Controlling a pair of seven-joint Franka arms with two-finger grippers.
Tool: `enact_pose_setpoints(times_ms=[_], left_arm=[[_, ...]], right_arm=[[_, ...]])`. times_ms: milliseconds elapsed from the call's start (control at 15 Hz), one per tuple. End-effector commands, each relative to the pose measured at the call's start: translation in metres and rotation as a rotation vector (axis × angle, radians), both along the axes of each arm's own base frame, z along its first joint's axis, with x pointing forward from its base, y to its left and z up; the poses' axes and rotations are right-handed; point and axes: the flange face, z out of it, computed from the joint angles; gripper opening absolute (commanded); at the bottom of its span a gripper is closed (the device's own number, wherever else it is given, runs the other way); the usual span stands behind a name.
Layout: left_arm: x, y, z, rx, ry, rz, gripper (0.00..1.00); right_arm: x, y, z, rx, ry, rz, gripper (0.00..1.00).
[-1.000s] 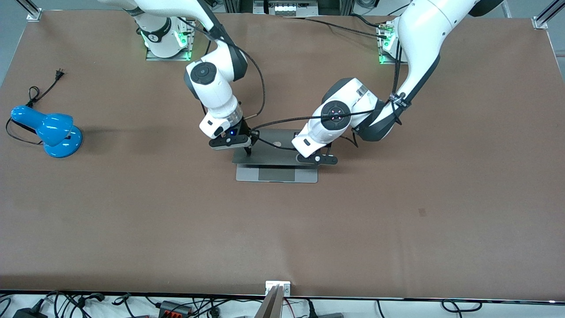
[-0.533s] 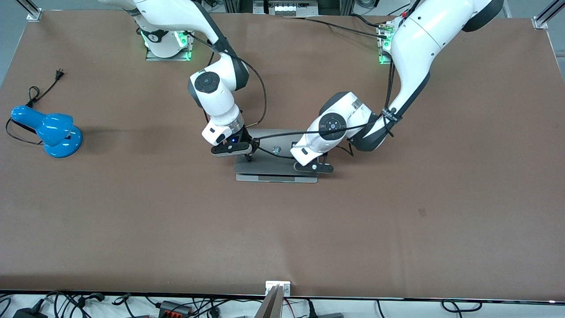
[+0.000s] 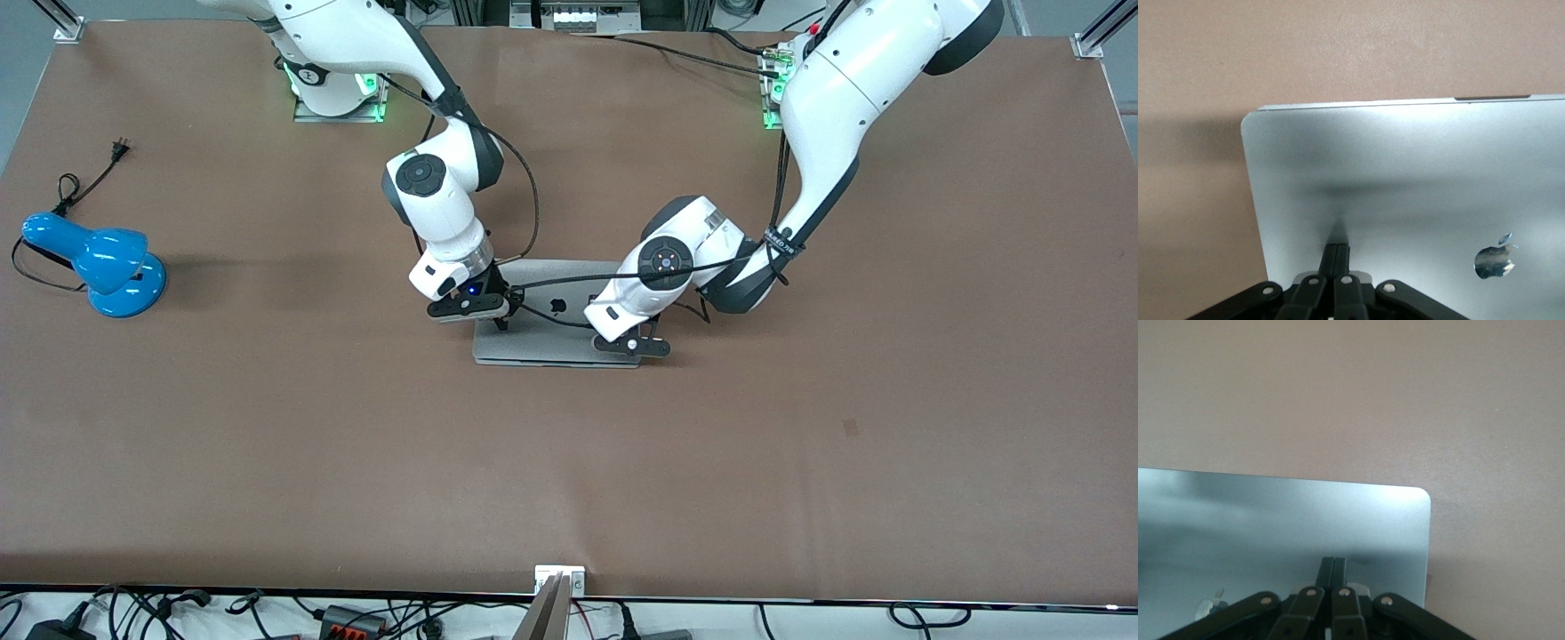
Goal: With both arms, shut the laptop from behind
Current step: 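Press the closed lid flat with both grippers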
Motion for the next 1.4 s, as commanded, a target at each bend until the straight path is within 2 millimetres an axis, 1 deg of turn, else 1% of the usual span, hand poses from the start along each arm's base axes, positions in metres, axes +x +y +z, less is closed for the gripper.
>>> enact_pose_setpoints(times_ms=[0, 133, 200, 333, 400, 667, 867, 1000, 1067, 1133, 1200, 1333], left_arm=[[0.006, -0.004, -0.008, 0.01, -0.031, -0.004, 0.0], [0.005, -0.004, -0.013, 0.019, -0.029, -0.006, 0.0], [0.005, -0.004, -0.014, 0.025, -0.033, -0.007, 0.0], [0.008, -0.009, -0.012, 0.024, -0.051, -0.01, 0.0], [0.007, -0.009, -0.016, 0.025, -0.045, -0.01, 0.0], [0.009, -0.008, -0.019, 0.016, -0.06, -0.005, 0.01], [0.009, -0.008, -0.019, 0.015, -0.06, -0.006, 0.0], [0.012, -0.006, -0.013, 0.015, -0.066, 0.0, 0.0], [0.016, -0.003, -0.006, 0.017, -0.071, 0.006, 0.01], [0.019, 0.001, 0.001, 0.02, -0.076, 0.014, 0.01], [0.02, 0.004, 0.011, 0.036, -0.07, 0.013, 0.0], [0.023, 0.01, 0.037, 0.066, -0.073, 0.017, 0.01]], right_arm=[[0.01, 0.001, -0.014, -0.005, -0.039, 0.008, 0.0], [0.01, 0.002, -0.022, -0.006, -0.043, 0.011, 0.0], [0.01, 0.002, -0.022, -0.007, -0.043, 0.011, 0.0], [0.009, 0.004, -0.024, -0.008, -0.04, 0.013, 0.0], [0.009, 0.004, -0.026, -0.009, -0.039, 0.013, 0.0], [0.009, 0.004, -0.029, -0.012, -0.036, 0.014, 0.0], [0.014, 0.006, -0.022, -0.008, -0.044, 0.017, 0.0], [0.017, 0.004, -0.019, -0.016, -0.035, 0.017, 0.0], [0.02, 0.004, -0.016, -0.031, -0.015, 0.017, 0.0], [0.026, 0.006, -0.005, -0.047, 0.005, 0.014, 0.0], [0.03, 0.007, 0.007, -0.068, 0.031, 0.017, 0.0], [0.043, 0.011, 0.04, -0.089, 0.074, 0.013, 0.0]])
